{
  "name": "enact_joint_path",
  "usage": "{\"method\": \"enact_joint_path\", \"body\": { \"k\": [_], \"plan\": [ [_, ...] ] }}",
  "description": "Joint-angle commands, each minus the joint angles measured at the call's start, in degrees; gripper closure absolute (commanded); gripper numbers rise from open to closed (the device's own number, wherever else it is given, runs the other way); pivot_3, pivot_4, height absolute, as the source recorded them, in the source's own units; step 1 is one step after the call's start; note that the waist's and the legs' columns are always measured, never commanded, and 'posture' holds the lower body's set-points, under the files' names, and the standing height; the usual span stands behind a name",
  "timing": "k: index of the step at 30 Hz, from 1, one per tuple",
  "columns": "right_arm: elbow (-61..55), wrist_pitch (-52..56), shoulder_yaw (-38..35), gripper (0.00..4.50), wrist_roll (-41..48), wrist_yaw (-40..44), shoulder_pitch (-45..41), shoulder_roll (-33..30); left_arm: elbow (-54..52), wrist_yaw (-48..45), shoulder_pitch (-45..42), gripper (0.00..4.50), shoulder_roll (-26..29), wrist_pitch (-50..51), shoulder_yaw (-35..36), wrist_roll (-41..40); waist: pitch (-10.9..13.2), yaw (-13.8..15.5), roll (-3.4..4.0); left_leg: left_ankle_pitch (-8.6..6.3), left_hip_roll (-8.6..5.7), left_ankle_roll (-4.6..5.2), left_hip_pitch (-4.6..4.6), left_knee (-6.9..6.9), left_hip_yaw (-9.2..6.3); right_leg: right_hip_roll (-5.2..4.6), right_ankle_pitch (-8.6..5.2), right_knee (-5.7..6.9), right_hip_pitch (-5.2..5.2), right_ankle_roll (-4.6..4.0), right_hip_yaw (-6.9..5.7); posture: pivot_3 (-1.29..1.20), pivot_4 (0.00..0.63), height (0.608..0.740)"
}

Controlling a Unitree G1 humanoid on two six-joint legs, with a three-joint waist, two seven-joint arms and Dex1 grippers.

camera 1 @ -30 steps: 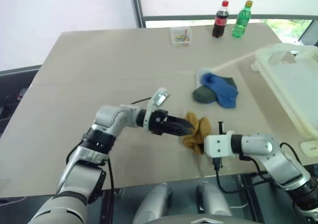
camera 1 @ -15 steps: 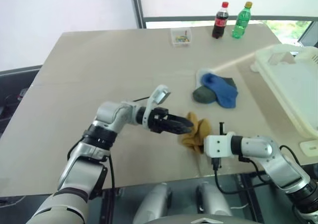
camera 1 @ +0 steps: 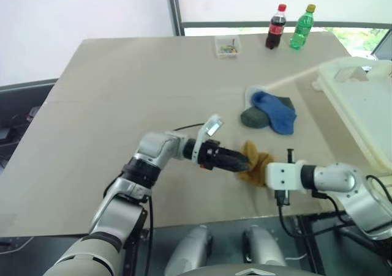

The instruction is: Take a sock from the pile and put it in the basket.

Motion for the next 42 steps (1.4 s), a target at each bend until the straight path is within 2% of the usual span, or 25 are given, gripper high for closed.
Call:
{"method": "enact_joint_path", "body": {
  "k": [1,4,8,15,20,24,30,34,37,42],
  "plan": [
    [-3.83,1.49,-3.30,4.50,0.11,0.51,2.47,-2.61,2.30,-0.19,-0.82,1.38,-1.52,-2.36,-1.44,2.29,0.00,-0.02,0.00,0.00,0.00,0.00,-0.01,0.00,-0.01,0.00,0.00,-0.01,0.00,0.00,-0.01,0.00,0.150,0.729],
    [-2.93,1.55,-3.64,4.50,-2.39,-2.30,3.92,-2.64,4.16,-0.91,-1.94,1.38,-3.84,-3.87,-0.73,2.35,0.01,-0.02,-0.01,0.00,0.00,0.00,-0.02,0.00,0.00,-0.01,-0.01,-0.02,0.00,0.01,-0.01,0.00,0.150,0.729],
    [0.67,-1.49,-2.20,4.50,-1.78,-4.89,3.11,1.35,5.30,-1.62,-3.45,1.38,-5.22,-3.69,2.26,0.84,0.04,-0.08,-0.06,0.00,0.02,0.00,-0.03,0.00,-0.02,-0.02,-0.01,-0.02,0.00,0.02,-0.04,0.00,0.150,0.729],
    [18.09,-13.12,2.96,4.50,-7.07,-10.38,-3.21,7.90,3.65,1.91,-1.00,1.38,-2.24,-3.34,5.92,1.96,0.01,-1.38,-0.06,0.00,0.03,-0.01,0.18,-0.04,0.05,0.02,0.00,0.01,0.07,0.01,0.05,0.00,0.150,0.729],
    [25.95,-23.30,5.39,4.50,-10.15,-11.34,-8.58,8.42,-6.31,9.91,6.46,1.38,1.51,-1.21,11.40,0.40,-0.01,-2.00,-0.05,0.01,0.09,-0.02,0.34,-0.12,0.15,0.06,0.01,0.07,0.08,0.01,0.18,0.00,0.150,0.729],
    [30.32,-32.42,6.69,4.50,-10.39,-11.16,-11.76,9.05,-18.25,15.85,16.27,1.38,4.05,0.67,18.77,-3.75,-0.01,-1.84,-0.05,0.03,0.13,-0.06,0.33,-0.16,0.14,0.07,0.01,0.07,0.07,-0.01,0.16,0.00,0.150,0.729],
    [36.56,-43.52,7.09,4.50,-11.72,-11.32,-14.34,8.52,-26.90,23.83,25.46,1.38,4.66,1.31,23.77,-5.87,-0.02,-1.57,-0.04,0.03,0.14,-0.07,0.41,-0.28,0.21,0.08,0.01,0.06,0.08,-0.02,0.21,0.00,0.150,0.729],
    [34.81,-42.17,4.44,4.50,-8.94,-9.04,-15.20,7.49,-29.16,26.47,28.35,1.38,4.97,0.35,24.37,-6.23,-0.01,-1.55,-0.03,0.04,0.14,-0.08,0.42,-0.39,0.25,0.07,0.01,0.05,0.07,-0.02,0.24,0.00,0.150,0.729],
    [29.85,-35.99,2.53,4.50,-3.80,-4.44,-14.84,6.34,-29.66,28.00,29.16,1.38,4.87,0.45,25.17,-7.31,0.00,-1.39,-0.03,0.04,0.14,-0.08,0.37,-0.43,0.25,0.06,0.01,0.02,0.06,-0.03,0.25,0.00,0.150,0.729],
    [24.09,-26.50,2.55,4.50,-0.41,2.04,-16.25,5.42,-30.28,29.11,30.25,1.38,5.21,-0.12,24.88,-8.28,0.02,-1.41,-0.01,0.04,0.14,-0.08,0.34,-0.49,0.24,0.04,0.01,-0.06,0.05,-0.03,0.23,0.00,0.150,0.729]
  ]
}}
